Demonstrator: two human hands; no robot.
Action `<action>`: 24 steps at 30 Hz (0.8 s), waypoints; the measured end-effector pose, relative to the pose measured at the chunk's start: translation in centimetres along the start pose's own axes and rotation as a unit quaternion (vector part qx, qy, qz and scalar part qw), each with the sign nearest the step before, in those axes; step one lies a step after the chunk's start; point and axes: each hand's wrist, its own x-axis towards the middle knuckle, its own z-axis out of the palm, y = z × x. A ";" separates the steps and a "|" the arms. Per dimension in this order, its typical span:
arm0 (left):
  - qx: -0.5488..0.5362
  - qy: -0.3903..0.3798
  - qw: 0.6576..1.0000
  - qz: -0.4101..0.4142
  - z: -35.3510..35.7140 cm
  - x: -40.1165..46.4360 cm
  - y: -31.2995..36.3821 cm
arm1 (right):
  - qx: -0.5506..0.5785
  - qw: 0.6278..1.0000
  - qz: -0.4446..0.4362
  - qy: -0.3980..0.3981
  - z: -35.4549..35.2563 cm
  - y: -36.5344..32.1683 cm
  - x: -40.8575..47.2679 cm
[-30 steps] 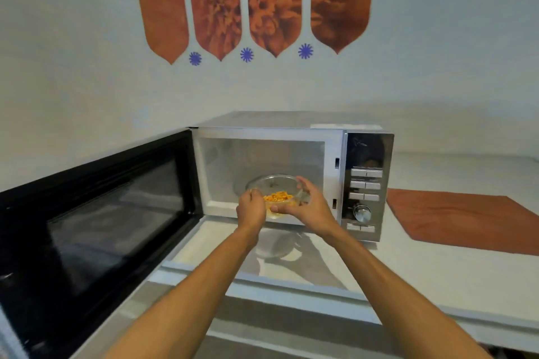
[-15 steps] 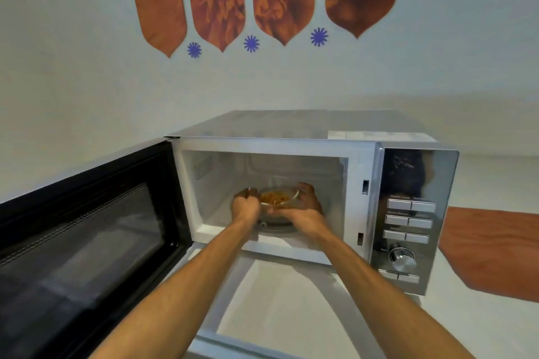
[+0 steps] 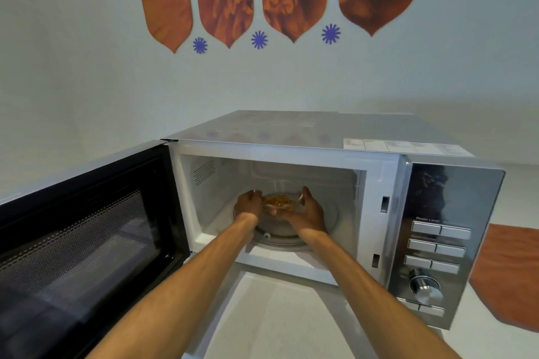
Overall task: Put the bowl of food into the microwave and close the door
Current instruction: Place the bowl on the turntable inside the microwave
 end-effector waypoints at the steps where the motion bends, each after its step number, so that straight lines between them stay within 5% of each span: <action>1: -0.004 0.000 1.000 0.003 0.1 0.2 -0.1 | 0.000 1.000 0.004 -0.002 0.0 0.1 0.3; 15: -0.039 -0.020 0.999 0.016 1.2 1.1 -0.3 | 0.008 0.999 0.002 -0.032 -0.3 0.7 1.6; 24: 0.032 0.046 0.995 0.083 -2.1 -2.6 -0.2 | -0.152 0.986 -0.064 0.023 -0.8 -0.8 -1.4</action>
